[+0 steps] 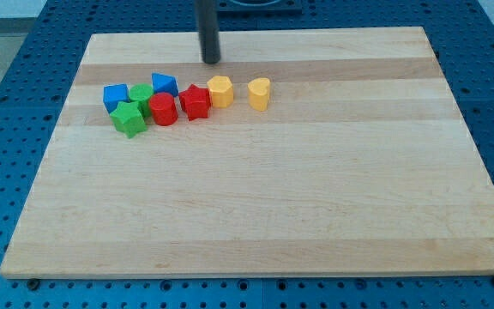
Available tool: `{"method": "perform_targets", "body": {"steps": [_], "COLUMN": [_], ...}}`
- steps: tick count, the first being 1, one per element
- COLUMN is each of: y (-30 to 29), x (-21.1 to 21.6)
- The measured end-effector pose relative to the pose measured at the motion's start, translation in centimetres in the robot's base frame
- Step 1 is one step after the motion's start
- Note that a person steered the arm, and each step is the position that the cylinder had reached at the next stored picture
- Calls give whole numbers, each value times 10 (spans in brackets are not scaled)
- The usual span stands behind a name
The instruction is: Separate the group of blocks
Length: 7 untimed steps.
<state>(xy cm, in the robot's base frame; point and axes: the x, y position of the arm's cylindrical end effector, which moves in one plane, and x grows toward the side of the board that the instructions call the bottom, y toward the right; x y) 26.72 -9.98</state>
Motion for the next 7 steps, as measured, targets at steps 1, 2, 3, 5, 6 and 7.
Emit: {"method": "perform_targets", "body": {"steps": [1,2,3,5,6,7], "y": [-44,-68,-81,-92,-93,-95], "x": [18,18,19,70,85,105]}}
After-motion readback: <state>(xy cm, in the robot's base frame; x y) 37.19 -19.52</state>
